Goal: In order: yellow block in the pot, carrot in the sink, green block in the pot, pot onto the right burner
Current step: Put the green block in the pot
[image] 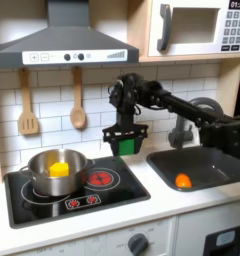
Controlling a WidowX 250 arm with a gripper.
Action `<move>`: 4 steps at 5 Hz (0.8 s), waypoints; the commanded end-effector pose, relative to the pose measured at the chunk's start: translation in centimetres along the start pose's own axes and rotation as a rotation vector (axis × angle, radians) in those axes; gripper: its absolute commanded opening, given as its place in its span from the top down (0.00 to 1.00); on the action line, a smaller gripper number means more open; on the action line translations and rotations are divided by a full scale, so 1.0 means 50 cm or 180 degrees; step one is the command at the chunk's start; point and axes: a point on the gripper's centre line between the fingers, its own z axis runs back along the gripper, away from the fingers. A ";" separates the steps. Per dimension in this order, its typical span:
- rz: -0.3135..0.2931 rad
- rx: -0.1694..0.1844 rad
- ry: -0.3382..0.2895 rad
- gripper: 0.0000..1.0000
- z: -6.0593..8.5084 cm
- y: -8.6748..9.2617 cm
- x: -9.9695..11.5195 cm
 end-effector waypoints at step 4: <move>0.0234 0.0049 -0.0019 1.00 0.047 0.094 -0.040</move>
